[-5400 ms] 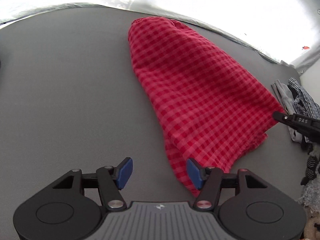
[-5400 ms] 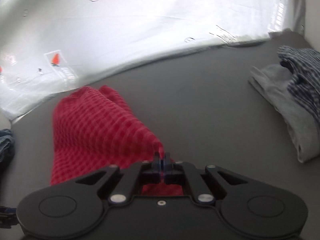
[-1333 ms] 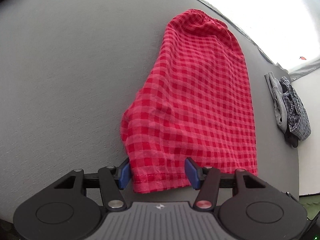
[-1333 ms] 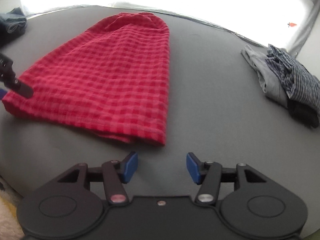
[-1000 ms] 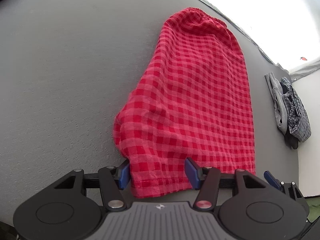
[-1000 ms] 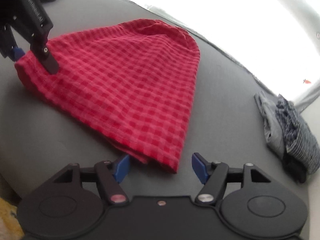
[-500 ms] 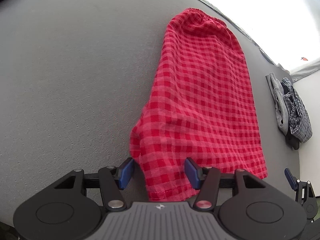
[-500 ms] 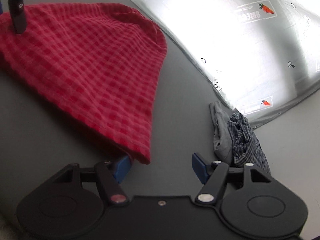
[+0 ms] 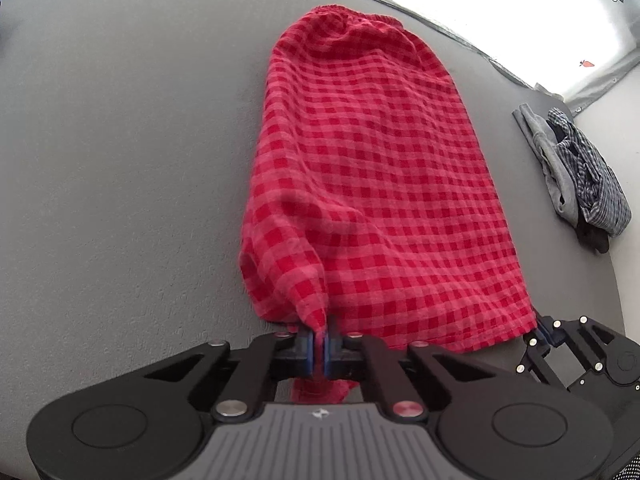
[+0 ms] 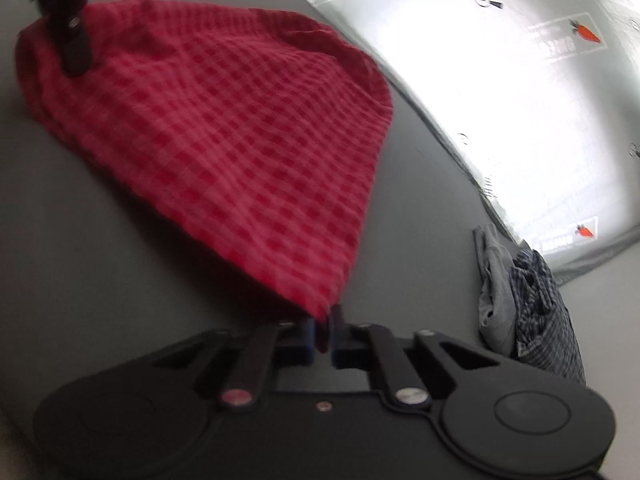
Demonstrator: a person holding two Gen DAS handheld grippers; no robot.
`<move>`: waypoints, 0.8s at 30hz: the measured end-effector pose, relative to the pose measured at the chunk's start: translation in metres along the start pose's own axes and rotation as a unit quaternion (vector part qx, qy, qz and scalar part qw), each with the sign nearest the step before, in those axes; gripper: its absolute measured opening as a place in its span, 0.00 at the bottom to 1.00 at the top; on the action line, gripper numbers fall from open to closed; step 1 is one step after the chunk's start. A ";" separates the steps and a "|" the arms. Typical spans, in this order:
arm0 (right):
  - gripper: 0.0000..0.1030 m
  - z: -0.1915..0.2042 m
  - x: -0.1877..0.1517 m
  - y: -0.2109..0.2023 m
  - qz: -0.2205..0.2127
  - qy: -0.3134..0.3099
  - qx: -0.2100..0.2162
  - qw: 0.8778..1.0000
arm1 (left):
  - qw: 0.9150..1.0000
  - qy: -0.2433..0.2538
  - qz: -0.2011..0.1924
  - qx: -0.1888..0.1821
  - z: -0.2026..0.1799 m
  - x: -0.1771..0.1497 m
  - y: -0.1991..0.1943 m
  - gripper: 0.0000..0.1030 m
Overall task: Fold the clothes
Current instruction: 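Grasp the shorts leg end with the left tool and fold it toward the waistband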
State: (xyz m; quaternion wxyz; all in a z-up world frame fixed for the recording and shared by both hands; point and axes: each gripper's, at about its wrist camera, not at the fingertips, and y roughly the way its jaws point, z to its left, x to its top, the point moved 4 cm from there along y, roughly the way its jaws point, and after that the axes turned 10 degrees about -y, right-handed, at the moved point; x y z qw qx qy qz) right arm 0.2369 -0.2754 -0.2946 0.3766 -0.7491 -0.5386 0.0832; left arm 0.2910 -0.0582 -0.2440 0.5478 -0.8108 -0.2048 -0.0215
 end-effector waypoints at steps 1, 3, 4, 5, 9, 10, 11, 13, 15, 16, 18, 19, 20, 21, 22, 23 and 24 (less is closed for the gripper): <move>0.03 -0.001 0.000 -0.006 -0.008 -0.015 0.001 1.000 | 1.000 -0.005 0.003 0.001 0.000 0.001 -0.005 0.04; 0.03 -0.007 -0.002 -0.020 -0.023 -0.029 0.003 0.999 | 1.000 -0.022 0.018 -0.006 0.003 0.005 -0.017 0.03; 0.03 -0.012 -0.003 -0.030 -0.032 -0.030 0.011 0.999 | 0.999 -0.037 0.029 -0.015 0.006 0.007 -0.026 0.03; 0.03 -0.017 -0.005 -0.039 -0.039 -0.025 0.024 0.999 | 0.998 -0.051 0.039 -0.025 0.009 0.006 -0.036 0.03; 0.03 -0.041 -0.018 -0.088 -0.063 0.037 0.121 0.990 | 0.989 -0.108 0.082 -0.057 0.024 -0.006 -0.077 0.03; 0.03 -0.046 -0.023 -0.099 -0.068 0.062 0.148 0.985 | 0.987 -0.120 0.089 -0.060 0.028 -0.010 -0.084 0.04; 0.03 -0.051 -0.027 -0.107 -0.072 0.086 0.169 0.979 | 0.984 -0.137 0.098 -0.063 0.033 -0.014 -0.088 0.04; 0.03 -0.059 -0.031 -0.113 -0.074 0.127 0.194 0.970 | 0.973 -0.184 0.117 -0.074 0.043 -0.017 -0.086 0.04; 0.03 -0.070 -0.031 -0.109 -0.079 0.170 0.207 0.960 | 0.961 -0.228 0.130 -0.085 0.053 -0.014 -0.079 0.04; 0.03 -0.077 -0.028 -0.103 -0.083 0.189 0.211 0.955 | 0.954 -0.251 0.137 -0.089 0.058 -0.011 -0.072 0.04; 0.03 -0.088 -0.021 -0.092 -0.088 0.205 0.208 0.952 | 0.939 -0.291 0.152 -0.101 0.064 -0.002 -0.062 0.04; 0.03 -0.094 -0.016 -0.086 -0.089 0.205 0.203 0.953 | 0.932 -0.306 0.157 -0.110 0.065 0.003 -0.058 0.04; 0.03 -0.101 -0.011 -0.079 -0.092 0.206 0.200 0.954 | 0.928 -0.317 0.160 -0.116 0.065 0.009 -0.056 0.04; 0.03 -0.109 -0.005 -0.071 -0.096 0.207 0.198 0.953 | 0.923 -0.327 0.161 -0.124 0.065 0.017 -0.054 0.04; 0.03 -0.117 0.000 -0.064 -0.099 0.212 0.198 0.952 | 0.919 -0.335 0.160 -0.131 0.063 0.027 -0.052 0.04; 0.03 -0.125 0.005 -0.056 -0.102 0.219 0.200 0.949 | 0.915 -0.344 0.158 -0.139 0.062 0.036 -0.050 0.04; 0.03 -0.133 0.009 -0.049 -0.105 0.228 0.203 0.947 | 0.911 -0.353 0.157 -0.147 0.060 0.047 -0.047 0.04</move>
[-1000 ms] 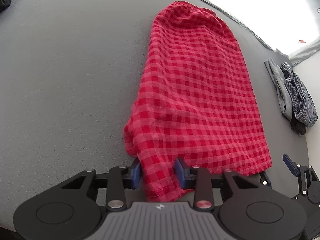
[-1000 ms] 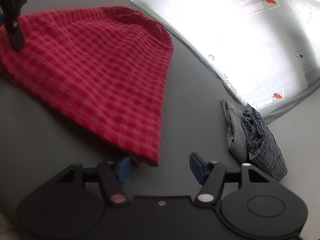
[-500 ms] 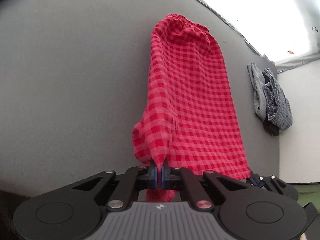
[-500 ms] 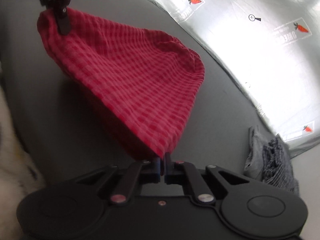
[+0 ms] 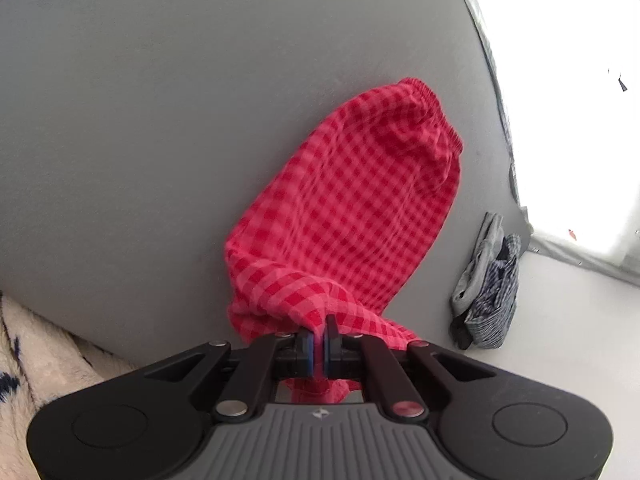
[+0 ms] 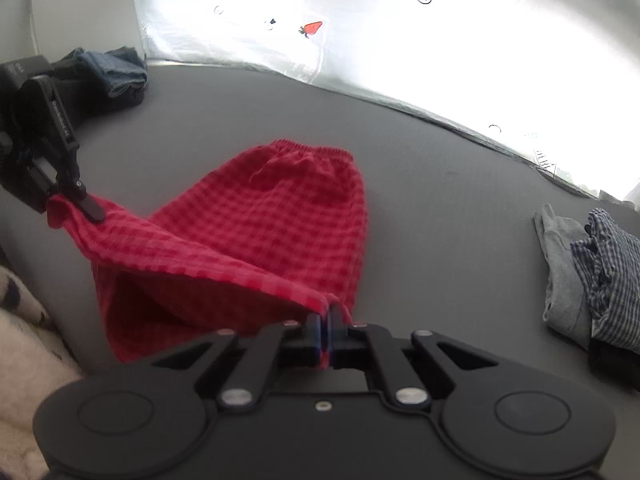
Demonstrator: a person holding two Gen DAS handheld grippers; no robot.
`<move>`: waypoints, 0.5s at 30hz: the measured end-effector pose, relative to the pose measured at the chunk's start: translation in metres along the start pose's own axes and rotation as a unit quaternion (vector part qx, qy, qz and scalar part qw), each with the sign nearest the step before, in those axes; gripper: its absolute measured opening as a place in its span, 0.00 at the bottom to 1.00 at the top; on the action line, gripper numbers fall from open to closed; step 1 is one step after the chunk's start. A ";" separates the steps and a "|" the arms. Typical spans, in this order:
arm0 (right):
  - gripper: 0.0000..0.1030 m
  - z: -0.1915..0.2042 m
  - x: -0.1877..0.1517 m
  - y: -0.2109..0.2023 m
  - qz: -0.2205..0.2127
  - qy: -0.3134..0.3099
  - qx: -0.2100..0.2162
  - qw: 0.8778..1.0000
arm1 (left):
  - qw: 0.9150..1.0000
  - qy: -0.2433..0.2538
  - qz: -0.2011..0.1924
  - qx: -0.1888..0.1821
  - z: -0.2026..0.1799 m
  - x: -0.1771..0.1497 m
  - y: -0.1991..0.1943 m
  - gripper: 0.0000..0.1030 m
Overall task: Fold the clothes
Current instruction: 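Grasp the shorts leg end with the left tool and fold it toward the waistband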
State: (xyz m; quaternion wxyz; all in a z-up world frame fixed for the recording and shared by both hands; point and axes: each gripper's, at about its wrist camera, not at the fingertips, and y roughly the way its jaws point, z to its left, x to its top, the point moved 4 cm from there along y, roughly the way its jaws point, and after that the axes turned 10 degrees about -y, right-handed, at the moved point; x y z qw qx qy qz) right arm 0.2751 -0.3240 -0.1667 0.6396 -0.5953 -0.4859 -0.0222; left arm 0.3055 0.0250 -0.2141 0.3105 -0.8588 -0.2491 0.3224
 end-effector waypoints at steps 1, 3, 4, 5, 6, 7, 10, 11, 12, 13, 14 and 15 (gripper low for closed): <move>0.03 -0.010 0.007 0.008 -0.003 0.009 0.003 1.000 | 1.000 -0.008 0.001 -0.010 -0.008 0.008 0.001 0.04; 0.03 -0.032 0.023 0.027 -0.004 0.025 0.009 1.000 | 0.999 -0.023 0.000 -0.026 -0.025 0.027 0.007 0.05; 0.03 -0.042 0.030 0.040 0.000 0.033 0.011 0.999 | 0.999 -0.030 -0.002 -0.032 -0.033 0.037 0.009 0.05; 0.04 -0.052 0.037 0.053 0.005 0.041 0.013 0.999 | 0.999 -0.039 -0.005 -0.037 -0.040 0.049 0.013 0.06; 0.04 -0.063 0.045 0.069 0.010 0.050 0.015 0.999 | 0.998 -0.050 -0.008 -0.040 -0.047 0.060 0.018 0.06; 0.05 -0.075 0.054 0.086 0.014 0.063 0.018 0.998 | 0.997 -0.060 -0.016 -0.041 -0.053 0.073 0.022 0.06; 0.16 -0.105 0.077 0.129 0.014 0.124 0.012 0.992 | 0.995 -0.078 -0.043 -0.038 -0.068 0.108 0.029 0.27; 0.24 -0.113 0.084 0.140 0.012 0.144 0.008 0.989 | 0.994 -0.083 -0.055 -0.036 -0.072 0.120 0.030 0.43; 0.30 -0.121 0.090 0.149 0.010 0.163 0.002 0.987 | 0.993 -0.085 -0.068 -0.035 -0.076 0.130 0.030 0.49; 0.41 -0.127 0.095 0.156 0.008 0.179 -0.008 0.984 | 0.992 -0.078 -0.090 -0.038 -0.079 0.135 0.025 0.51; 0.43 -0.131 0.100 0.159 0.004 0.187 -0.022 0.982 | 0.990 -0.070 -0.111 -0.041 -0.082 0.139 0.020 0.52; 0.44 -0.134 0.103 0.161 -0.001 0.191 -0.037 0.981 | 0.988 -0.063 -0.132 -0.044 -0.085 0.144 0.015 0.53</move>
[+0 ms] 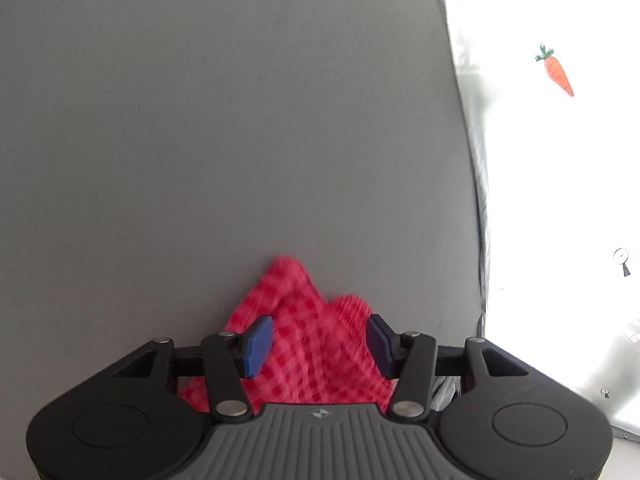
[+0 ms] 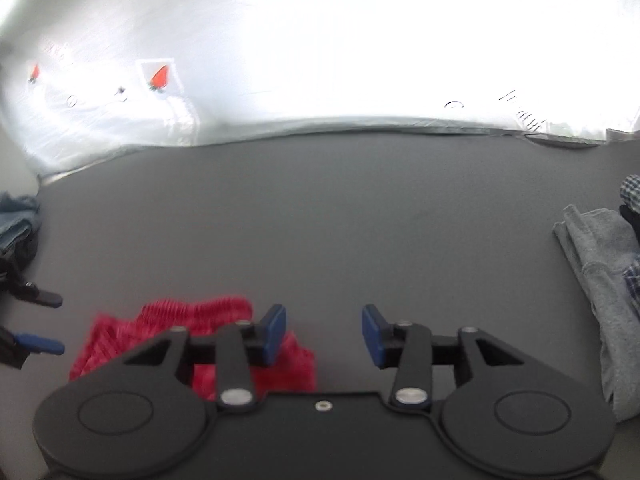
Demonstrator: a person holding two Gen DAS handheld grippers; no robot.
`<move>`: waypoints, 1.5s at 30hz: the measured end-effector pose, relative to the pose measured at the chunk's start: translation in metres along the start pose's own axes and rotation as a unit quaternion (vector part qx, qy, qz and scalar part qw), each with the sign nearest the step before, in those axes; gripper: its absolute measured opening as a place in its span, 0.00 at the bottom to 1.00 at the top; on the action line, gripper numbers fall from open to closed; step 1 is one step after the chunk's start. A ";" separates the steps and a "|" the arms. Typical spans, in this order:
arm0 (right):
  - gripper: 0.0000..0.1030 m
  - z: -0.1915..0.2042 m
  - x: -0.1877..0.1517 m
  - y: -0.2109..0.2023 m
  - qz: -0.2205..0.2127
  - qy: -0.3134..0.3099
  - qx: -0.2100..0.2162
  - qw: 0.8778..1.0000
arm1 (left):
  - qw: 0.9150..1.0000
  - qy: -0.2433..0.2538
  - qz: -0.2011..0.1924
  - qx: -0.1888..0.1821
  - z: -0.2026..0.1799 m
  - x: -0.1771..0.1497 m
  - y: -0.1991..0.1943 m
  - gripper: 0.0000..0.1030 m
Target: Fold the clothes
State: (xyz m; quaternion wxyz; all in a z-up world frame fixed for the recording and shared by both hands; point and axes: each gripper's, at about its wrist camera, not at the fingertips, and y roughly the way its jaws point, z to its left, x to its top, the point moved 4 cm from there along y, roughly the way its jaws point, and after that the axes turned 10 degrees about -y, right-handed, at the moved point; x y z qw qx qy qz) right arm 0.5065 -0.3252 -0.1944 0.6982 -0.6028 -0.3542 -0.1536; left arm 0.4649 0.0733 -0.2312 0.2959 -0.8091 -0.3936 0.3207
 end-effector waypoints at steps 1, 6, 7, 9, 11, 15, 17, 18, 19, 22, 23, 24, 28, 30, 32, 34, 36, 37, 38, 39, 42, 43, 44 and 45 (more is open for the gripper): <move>0.47 0.000 0.001 -0.001 -0.007 0.000 -0.012 1.000 | 1.000 0.010 -0.021 -0.005 -0.004 0.004 -0.004 0.57; 0.48 0.007 -0.024 -0.013 -0.008 -0.004 -0.034 0.999 | 0.976 0.191 -0.101 0.038 -0.022 -0.032 -0.014 0.61; 0.48 0.009 -0.034 -0.017 -0.002 -0.001 -0.034 0.999 | 0.963 0.239 -0.109 0.059 -0.026 -0.045 -0.012 0.61; 0.48 0.013 -0.053 -0.020 0.015 0.005 -0.035 0.999 | 0.930 0.336 -0.119 0.091 -0.032 -0.077 0.001 0.61; 0.48 0.018 -0.071 -0.020 0.034 0.009 -0.031 0.999 | 0.888 0.425 -0.127 0.119 -0.038 -0.107 0.014 0.61; 0.48 0.032 -0.094 -0.020 0.056 -0.015 -0.033 0.998 | 0.836 0.521 -0.122 0.121 -0.044 -0.145 0.039 0.61; 0.48 0.039 -0.097 -0.020 0.055 -0.034 -0.034 0.997 | 0.813 0.552 -0.128 0.134 -0.041 -0.151 0.054 0.61; 0.48 0.040 -0.097 -0.019 0.054 -0.041 -0.034 0.997 | 0.802 0.565 -0.130 0.140 -0.038 -0.152 0.061 0.61; 0.48 0.040 -0.096 -0.017 0.052 -0.045 -0.033 0.997 | 0.793 0.577 -0.132 0.148 -0.035 -0.152 0.068 0.59; 0.48 0.043 -0.095 -0.021 0.044 -0.053 -0.035 0.997 | 0.784 0.583 -0.126 0.172 -0.022 -0.140 0.084 0.11; 0.48 0.043 -0.095 -0.022 0.042 -0.054 -0.036 0.997 | 0.789 0.576 -0.130 0.171 -0.022 -0.137 0.081 0.04; 0.48 0.043 -0.095 -0.024 0.041 -0.056 -0.037 0.997 | 0.799 0.564 -0.135 0.159 -0.022 -0.134 0.077 0.04; 0.49 0.041 -0.097 -0.025 0.041 -0.054 -0.038 0.997 | 0.842 0.504 -0.163 0.108 -0.028 -0.116 0.054 0.02; 0.49 0.040 -0.098 -0.025 0.041 -0.051 -0.037 0.997 | 0.863 0.465 -0.175 0.094 -0.029 -0.104 0.046 0.02; 0.49 0.040 -0.099 -0.025 0.039 -0.048 -0.035 0.997 | 0.884 0.422 -0.185 0.084 -0.029 -0.091 0.042 0.03; 0.49 0.041 -0.100 -0.026 0.038 -0.045 -0.034 0.998 | 0.894 0.395 -0.190 0.088 -0.026 -0.081 0.034 0.07; 0.49 0.040 -0.097 -0.026 0.031 -0.034 -0.026 0.999 | 0.894 0.390 -0.200 0.097 -0.025 -0.082 0.033 0.07; 0.49 0.039 -0.095 -0.027 0.026 -0.026 -0.019 0.999 | 0.893 0.390 -0.202 0.098 -0.024 -0.084 0.032 0.08; 0.49 0.040 -0.093 -0.027 0.022 -0.025 -0.014 0.999 | 0.893 0.390 -0.203 0.099 -0.023 -0.085 0.031 0.11; 0.49 0.042 -0.091 -0.026 0.018 -0.030 -0.012 0.999 | 0.893 0.389 -0.204 0.099 -0.022 -0.087 0.030 0.14; 0.48 0.048 -0.083 -0.024 0.007 -0.047 -0.005 0.999 | 0.891 0.391 -0.210 0.100 -0.022 -0.094 0.024 0.32; 0.48 0.051 -0.080 -0.024 0.003 -0.056 0.000 0.998 | 0.890 0.394 -0.210 0.097 -0.022 -0.098 0.023 0.35; 0.48 0.056 -0.077 -0.024 -0.003 -0.069 0.006 0.998 | 0.888 0.398 -0.210 0.095 -0.023 -0.103 0.022 0.41; 0.48 0.061 -0.073 -0.024 -0.008 -0.082 0.013 0.997 | 0.886 0.404 -0.209 0.094 -0.023 -0.107 0.021 0.44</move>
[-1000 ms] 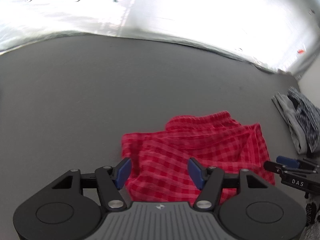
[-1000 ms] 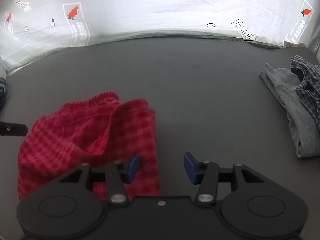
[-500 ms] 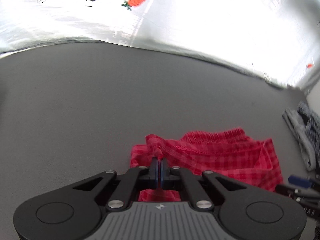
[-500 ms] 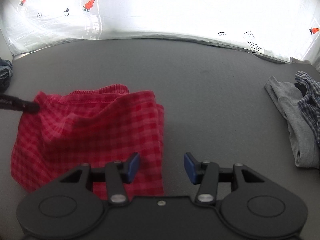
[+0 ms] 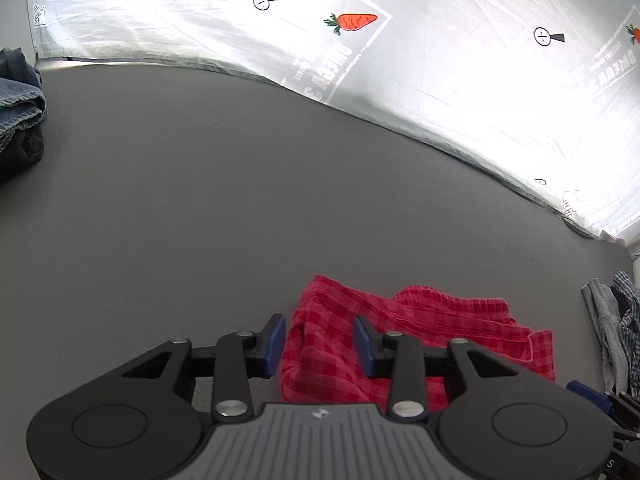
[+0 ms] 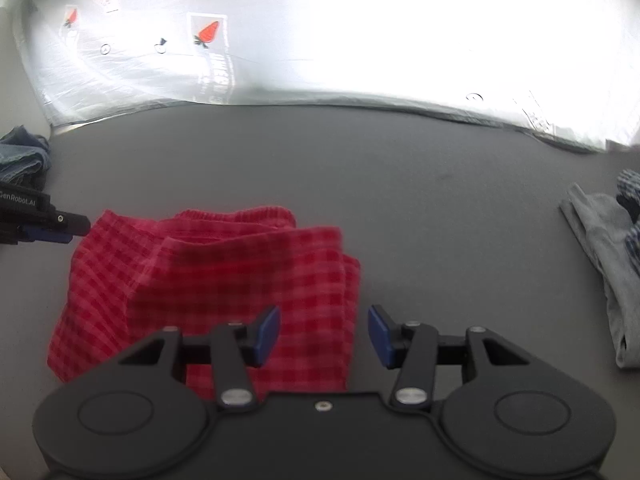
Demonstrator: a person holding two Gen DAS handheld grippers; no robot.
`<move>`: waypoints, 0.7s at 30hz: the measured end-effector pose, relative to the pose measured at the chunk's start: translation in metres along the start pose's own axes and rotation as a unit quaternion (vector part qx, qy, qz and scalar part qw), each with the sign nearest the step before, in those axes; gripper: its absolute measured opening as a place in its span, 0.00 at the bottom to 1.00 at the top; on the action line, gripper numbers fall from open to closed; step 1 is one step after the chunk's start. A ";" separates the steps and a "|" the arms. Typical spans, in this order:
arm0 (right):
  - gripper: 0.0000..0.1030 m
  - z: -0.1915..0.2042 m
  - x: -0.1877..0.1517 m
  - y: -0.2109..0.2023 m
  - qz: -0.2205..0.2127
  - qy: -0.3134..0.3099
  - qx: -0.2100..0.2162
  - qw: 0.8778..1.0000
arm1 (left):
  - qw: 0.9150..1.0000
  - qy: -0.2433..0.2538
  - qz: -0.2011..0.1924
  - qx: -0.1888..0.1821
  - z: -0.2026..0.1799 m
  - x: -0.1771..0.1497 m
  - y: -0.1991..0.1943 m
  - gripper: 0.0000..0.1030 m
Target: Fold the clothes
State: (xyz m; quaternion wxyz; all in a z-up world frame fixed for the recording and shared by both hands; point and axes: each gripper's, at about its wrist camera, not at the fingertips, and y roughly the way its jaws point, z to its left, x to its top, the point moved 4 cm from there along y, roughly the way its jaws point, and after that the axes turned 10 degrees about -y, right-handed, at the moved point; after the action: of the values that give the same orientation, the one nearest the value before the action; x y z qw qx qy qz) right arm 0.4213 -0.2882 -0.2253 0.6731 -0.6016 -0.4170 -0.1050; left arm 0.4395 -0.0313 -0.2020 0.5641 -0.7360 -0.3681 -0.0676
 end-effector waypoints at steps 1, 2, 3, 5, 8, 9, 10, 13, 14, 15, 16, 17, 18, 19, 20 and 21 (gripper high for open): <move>0.45 0.005 0.004 0.000 -0.005 -0.014 0.010 1.000 | 1.000 0.006 -0.001 -0.001 -0.003 -0.003 -0.002 0.52; 0.37 0.011 0.008 0.000 -0.010 -0.029 0.029 0.999 | 1.000 0.013 -0.002 0.001 -0.005 -0.006 -0.003 0.55; 0.34 0.019 0.011 0.001 -0.008 -0.047 0.059 0.997 | 1.000 0.018 -0.001 0.003 -0.005 -0.010 -0.006 0.55; 0.22 0.037 0.016 0.006 0.004 -0.083 0.130 0.988 | 1.000 0.014 0.011 0.009 -0.004 -0.015 -0.002 0.55; 0.19 0.063 0.023 0.019 0.015 -0.122 0.213 0.969 | 1.000 -0.001 0.027 0.009 0.002 -0.020 0.000 0.55; 0.18 0.068 0.026 0.027 0.015 -0.130 0.219 0.967 | 1.000 0.000 0.027 0.012 0.003 -0.020 0.000 0.55; 0.15 0.071 0.029 0.037 0.014 -0.136 0.209 0.968 | 1.000 0.000 0.026 0.015 0.003 -0.020 0.001 0.55; 0.15 0.060 0.047 0.065 -0.003 -0.128 0.105 0.986 | 0.999 0.005 0.022 0.025 0.005 -0.020 0.002 0.55; 0.16 0.050 0.055 0.069 -0.012 -0.111 0.069 0.991 | 0.999 0.007 0.022 0.028 0.006 -0.021 0.002 0.56; 0.16 0.039 0.062 0.070 -0.018 -0.092 0.040 0.995 | 0.999 0.010 0.022 0.032 0.007 -0.021 0.003 0.57; 0.17 0.028 0.068 0.068 -0.023 -0.073 0.019 0.997 | 0.999 0.012 0.022 0.035 0.009 -0.022 0.003 0.59; 0.18 0.016 0.073 0.063 -0.029 -0.054 0.008 0.998 | 0.999 0.014 0.022 0.039 0.010 -0.022 0.003 0.59; 0.19 0.007 0.073 0.056 -0.033 -0.037 0.005 0.999 | 0.999 0.017 0.024 0.042 0.011 -0.023 0.005 0.60; 0.28 -0.002 0.071 0.049 -0.034 -0.023 0.007 0.999 | 0.998 0.020 0.028 0.044 0.012 -0.024 0.009 0.61; 0.43 -0.011 0.069 0.041 -0.035 -0.010 0.009 0.999 | 0.998 0.022 0.035 0.043 0.013 -0.025 0.013 0.63; 0.47 -0.018 0.065 0.034 -0.034 0.002 0.012 0.999 | 0.998 0.023 0.042 0.039 0.013 -0.026 0.017 0.66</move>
State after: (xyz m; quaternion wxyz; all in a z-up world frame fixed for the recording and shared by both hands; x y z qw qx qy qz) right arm 0.4916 -0.2725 -0.2041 0.6771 -0.5788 -0.4370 -0.1245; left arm 0.4267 -0.0335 -0.2333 0.6030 -0.7266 -0.3258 -0.0467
